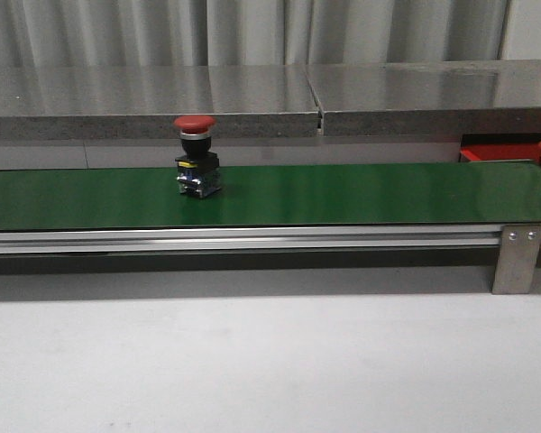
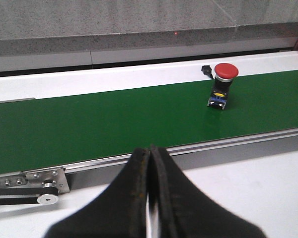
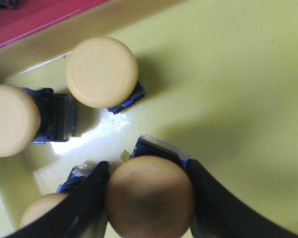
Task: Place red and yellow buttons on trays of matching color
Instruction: 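Carry the yellow button into the yellow tray and open the right gripper, then move the right gripper down over the red button on the belt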
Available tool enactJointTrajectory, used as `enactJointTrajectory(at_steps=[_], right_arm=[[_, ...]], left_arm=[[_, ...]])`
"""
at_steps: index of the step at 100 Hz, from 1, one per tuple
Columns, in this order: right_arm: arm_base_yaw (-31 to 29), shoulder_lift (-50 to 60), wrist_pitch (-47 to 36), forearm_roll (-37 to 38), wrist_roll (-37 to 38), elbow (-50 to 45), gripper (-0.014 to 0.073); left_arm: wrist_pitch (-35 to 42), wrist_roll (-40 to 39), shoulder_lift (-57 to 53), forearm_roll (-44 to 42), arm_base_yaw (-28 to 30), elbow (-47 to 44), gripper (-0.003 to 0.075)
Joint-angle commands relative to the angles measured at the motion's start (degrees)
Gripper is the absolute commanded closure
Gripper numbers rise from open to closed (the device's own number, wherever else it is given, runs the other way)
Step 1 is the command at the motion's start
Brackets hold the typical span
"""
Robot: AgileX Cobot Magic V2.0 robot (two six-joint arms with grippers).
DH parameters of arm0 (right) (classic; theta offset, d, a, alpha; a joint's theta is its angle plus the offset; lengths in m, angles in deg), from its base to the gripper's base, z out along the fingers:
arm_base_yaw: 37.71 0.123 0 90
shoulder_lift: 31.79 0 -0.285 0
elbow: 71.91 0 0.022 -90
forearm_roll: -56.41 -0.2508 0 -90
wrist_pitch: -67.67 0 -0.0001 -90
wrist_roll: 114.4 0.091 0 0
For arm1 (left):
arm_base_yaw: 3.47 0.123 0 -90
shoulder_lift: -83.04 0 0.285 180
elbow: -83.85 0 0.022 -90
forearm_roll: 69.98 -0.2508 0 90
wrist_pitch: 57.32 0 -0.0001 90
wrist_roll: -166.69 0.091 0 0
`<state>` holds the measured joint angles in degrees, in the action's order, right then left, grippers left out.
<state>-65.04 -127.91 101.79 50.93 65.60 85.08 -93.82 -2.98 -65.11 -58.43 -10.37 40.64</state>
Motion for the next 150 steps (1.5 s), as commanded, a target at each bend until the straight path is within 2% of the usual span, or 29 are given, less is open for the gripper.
enactJointTrajectory(at_steps=[1, 10, 17, 27, 34, 53, 81, 96, 114, 150], right_arm=[[-0.4, -0.2, -3.0, -0.1, 0.0, 1.3, 0.0551], [-0.4, -1.5, -3.0, -0.5, 0.0, 1.3, 0.0494], [-0.4, -1.5, -3.6, -0.7, 0.0, 1.3, 0.0371], [-0.4, -1.5, -3.9, -1.5, 0.0, 1.3, 0.0151], [-0.4, -1.5, -4.3, -1.6, 0.0, 1.3, 0.0086], [-0.4, 1.2, -5.1, -1.6, 0.0, 1.3, 0.0086], [1.5, 10.7, -3.9, -1.6, 0.0, 1.3, 0.0086], [5.8, 14.3, -3.0, -1.5, -2.1, 1.7, 0.0075], [11.8, 13.5, 5.9, -1.6, -3.6, 7.3, -0.0066], [26.3, 10.7, 14.0, -1.7, -9.6, 17.6, -0.0059]], left_arm=[[3.8, -0.1, 0.3, 1.0, -0.4, 1.4, 0.0739], [3.8, -0.1, 0.3, 1.0, -0.4, 1.4, 0.0739], [3.8, -0.1, 0.3, 1.0, -0.4, 1.4, 0.0739], [3.8, -0.1, 0.3, 1.0, -0.4, 1.4, 0.0739], [3.8, -0.1, 0.3, 1.0, -0.4, 1.4, 0.0739], [3.8, -0.1, 0.3, 1.0, -0.4, 1.4, 0.0739], [3.8, -0.1, 0.3, 1.0, -0.4, 1.4, 0.0739], [3.8, -0.1, 0.3, 1.0, -0.4, 1.4, 0.0739], [3.9, -0.1, 0.3, 1.0, -0.4, 1.4, 0.0739], [3.9, -0.1, 0.3, 1.0, -0.4, 1.4, 0.0739]])
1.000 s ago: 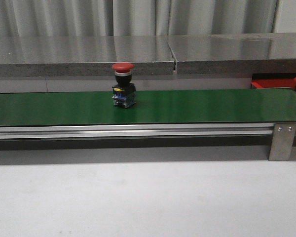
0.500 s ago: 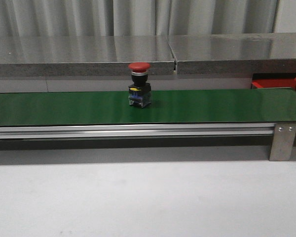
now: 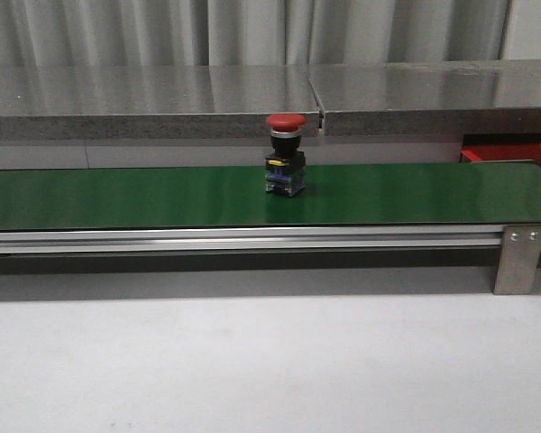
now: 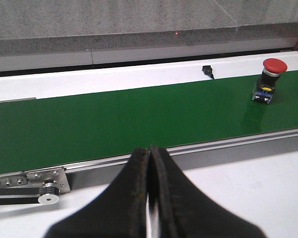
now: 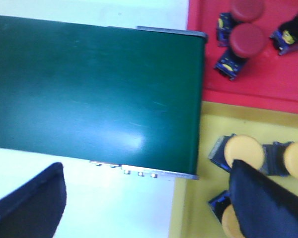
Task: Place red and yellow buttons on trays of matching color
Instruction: 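Move the right gripper down over the red button on the belt, then close the right gripper on the red button and lift it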
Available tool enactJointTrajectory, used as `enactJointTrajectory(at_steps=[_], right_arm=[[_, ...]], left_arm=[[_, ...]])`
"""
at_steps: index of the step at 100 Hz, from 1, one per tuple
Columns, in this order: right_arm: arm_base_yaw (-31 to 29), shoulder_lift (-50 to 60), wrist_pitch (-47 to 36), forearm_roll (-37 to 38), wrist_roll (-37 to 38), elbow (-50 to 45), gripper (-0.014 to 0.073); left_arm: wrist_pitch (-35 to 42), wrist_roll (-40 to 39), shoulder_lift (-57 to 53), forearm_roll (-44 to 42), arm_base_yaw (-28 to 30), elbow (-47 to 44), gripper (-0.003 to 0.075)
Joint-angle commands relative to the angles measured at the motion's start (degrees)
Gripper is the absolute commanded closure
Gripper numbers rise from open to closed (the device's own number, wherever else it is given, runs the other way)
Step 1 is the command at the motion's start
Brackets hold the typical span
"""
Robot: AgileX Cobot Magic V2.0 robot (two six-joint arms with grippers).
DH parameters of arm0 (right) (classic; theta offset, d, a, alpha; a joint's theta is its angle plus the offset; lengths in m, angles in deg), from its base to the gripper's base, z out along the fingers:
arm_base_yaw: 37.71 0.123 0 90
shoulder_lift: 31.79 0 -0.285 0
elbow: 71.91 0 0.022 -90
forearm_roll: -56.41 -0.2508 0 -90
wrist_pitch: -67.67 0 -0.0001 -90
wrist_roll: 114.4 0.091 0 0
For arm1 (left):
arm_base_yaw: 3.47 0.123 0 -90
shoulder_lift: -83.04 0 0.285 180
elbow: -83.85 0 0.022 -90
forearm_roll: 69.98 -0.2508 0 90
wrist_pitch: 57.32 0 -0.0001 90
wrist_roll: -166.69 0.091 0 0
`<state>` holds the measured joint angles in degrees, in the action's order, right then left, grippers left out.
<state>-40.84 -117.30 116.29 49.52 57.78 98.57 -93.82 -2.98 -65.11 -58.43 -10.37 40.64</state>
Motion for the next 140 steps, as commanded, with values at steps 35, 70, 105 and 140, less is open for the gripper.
enactJointTrajectory(at_steps=[35, 70, 105, 140], right_arm=[[8.4, -8.6, 11.5, -1.7, -8.7, 16.4, -0.0059], [11.2, -16.7, 15.3, -2.9, -16.9, 22.6, -0.0059], [16.2, -26.7, 12.6, -6.2, -23.6, 29.3, -0.0059], [16.2, -31.2, 7.2, -7.4, -23.6, 30.6, 0.0200]], left_arm=[[3.9, -0.1, 0.3, 1.0, -0.4, 1.4, 0.0739], [3.9, -0.1, 0.3, 1.0, -0.4, 1.4, 0.0739], [4.0, -0.1, 0.3, 1.0, -0.4, 1.4, 0.0739], [4.0, -0.1, 0.3, 1.0, -0.4, 1.4, 0.0739]])
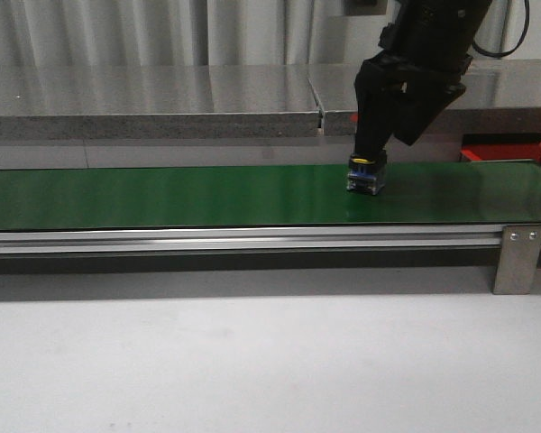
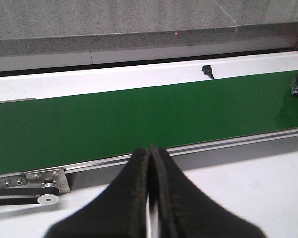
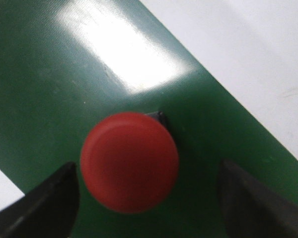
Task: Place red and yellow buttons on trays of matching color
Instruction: 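Close the right gripper on the red button and lift it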
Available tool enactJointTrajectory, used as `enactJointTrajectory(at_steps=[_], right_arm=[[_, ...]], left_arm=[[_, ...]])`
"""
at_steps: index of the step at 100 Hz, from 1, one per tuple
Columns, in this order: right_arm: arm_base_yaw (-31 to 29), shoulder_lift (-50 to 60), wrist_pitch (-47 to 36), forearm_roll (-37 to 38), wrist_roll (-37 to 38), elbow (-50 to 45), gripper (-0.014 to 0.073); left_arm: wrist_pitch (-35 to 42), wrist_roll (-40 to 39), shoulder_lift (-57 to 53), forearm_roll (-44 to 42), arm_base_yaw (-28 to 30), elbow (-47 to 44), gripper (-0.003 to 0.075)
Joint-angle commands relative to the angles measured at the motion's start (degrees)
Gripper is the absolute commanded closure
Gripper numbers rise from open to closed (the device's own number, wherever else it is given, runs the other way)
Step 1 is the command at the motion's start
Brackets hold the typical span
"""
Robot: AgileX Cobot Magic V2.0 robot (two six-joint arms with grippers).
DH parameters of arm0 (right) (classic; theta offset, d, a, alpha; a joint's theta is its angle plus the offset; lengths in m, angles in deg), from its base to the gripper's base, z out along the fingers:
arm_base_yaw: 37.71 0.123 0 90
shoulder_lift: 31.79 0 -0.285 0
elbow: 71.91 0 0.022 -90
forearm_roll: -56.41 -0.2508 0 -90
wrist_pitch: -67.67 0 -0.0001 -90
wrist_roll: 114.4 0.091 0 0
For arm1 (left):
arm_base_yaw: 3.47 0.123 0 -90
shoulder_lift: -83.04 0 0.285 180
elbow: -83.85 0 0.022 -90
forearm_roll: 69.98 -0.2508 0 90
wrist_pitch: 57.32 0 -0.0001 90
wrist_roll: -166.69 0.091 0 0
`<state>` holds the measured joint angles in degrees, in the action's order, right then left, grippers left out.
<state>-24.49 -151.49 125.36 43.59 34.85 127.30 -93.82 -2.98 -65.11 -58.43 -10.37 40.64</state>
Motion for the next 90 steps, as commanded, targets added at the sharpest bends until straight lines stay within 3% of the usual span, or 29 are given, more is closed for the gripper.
enactJointTrajectory(at_steps=[1, 14, 28, 61, 90], right_arm=[[-0.1, 3.0, -1.9, -1.5, -0.7, 1.8, 0.0213], [-0.2, 3.1, -1.9, -1.7, -0.7, 1.8, 0.0414], [-0.2, 4.1, -2.0, -3.2, -0.7, 1.5, 0.0503], [-0.9, 9.0, -4.4, -4.4, 7.4, 1.2, 0.0506], [-3.4, 14.9, -6.3, 0.2, 14.9, -2.5, 0.0506]], left_arm=[[4.0, -0.1, 0.3, 1.0, -0.4, 1.4, 0.0739], [4.0, -0.1, 0.3, 1.0, -0.4, 1.4, 0.0739], [4.0, -0.1, 0.3, 1.0, -0.4, 1.4, 0.0739], [4.0, -0.1, 0.3, 1.0, -0.4, 1.4, 0.0739], [4.0, -0.1, 0.3, 1.0, -0.4, 1.4, 0.0739]])
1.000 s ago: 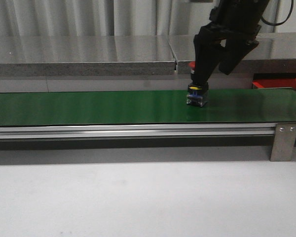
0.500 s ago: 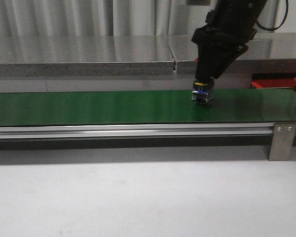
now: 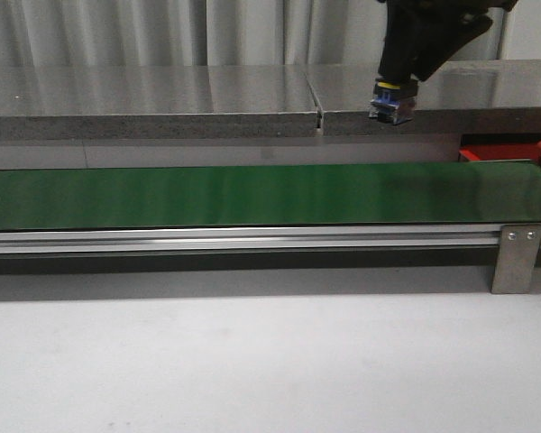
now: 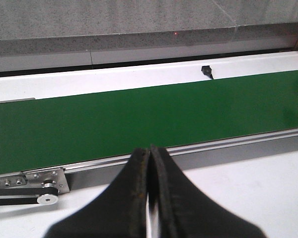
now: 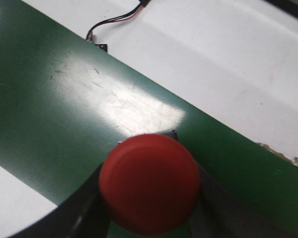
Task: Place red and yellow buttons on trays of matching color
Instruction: 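Close the right gripper on the red button and lift it, then carry the red button into the red tray and open the right gripper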
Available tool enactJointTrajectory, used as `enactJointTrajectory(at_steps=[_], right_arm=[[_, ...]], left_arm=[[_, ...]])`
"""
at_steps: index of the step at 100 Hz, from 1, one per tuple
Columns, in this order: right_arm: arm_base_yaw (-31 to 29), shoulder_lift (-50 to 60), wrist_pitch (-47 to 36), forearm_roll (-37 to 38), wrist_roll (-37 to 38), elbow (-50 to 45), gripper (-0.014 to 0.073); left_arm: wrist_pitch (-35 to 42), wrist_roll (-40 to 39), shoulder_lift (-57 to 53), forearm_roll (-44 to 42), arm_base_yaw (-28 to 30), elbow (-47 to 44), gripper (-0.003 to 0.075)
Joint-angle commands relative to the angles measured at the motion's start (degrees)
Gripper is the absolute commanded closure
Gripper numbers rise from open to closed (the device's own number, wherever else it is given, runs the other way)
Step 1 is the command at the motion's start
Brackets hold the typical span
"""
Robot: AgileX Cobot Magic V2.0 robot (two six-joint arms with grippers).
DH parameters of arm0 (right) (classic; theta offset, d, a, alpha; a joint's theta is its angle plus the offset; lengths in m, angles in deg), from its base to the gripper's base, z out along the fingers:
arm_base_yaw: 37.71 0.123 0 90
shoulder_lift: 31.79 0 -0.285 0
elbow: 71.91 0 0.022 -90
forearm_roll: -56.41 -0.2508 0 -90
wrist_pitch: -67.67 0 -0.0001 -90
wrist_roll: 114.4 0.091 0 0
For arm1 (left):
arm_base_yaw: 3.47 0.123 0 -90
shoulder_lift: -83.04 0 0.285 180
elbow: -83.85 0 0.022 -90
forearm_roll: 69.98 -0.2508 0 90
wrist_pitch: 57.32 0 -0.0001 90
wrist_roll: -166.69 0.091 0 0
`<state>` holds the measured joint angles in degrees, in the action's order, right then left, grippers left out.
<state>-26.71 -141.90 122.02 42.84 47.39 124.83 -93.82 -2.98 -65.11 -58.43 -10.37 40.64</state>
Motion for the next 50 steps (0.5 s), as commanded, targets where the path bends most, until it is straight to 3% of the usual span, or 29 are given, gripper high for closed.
enactJointTrajectory(at_steps=[1, 28, 50], right_arm=[[-1.4, 5.6, -3.0, 0.9, 2.3, -0.2, 0.0506], [-7.5, 11.4, -5.2, 0.9, 3.2, -8.4, 0.0506], [-16.5, 15.2, -8.4, 1.0, 3.4, -14.8, 0.0506]], left_arm=[[4.0, -0.1, 0.3, 1.0, -0.4, 1.4, 0.0739], [4.0, -0.1, 0.3, 1.0, -0.4, 1.4, 0.0739], [4.0, -0.1, 0.3, 1.0, -0.4, 1.4, 0.0739]])
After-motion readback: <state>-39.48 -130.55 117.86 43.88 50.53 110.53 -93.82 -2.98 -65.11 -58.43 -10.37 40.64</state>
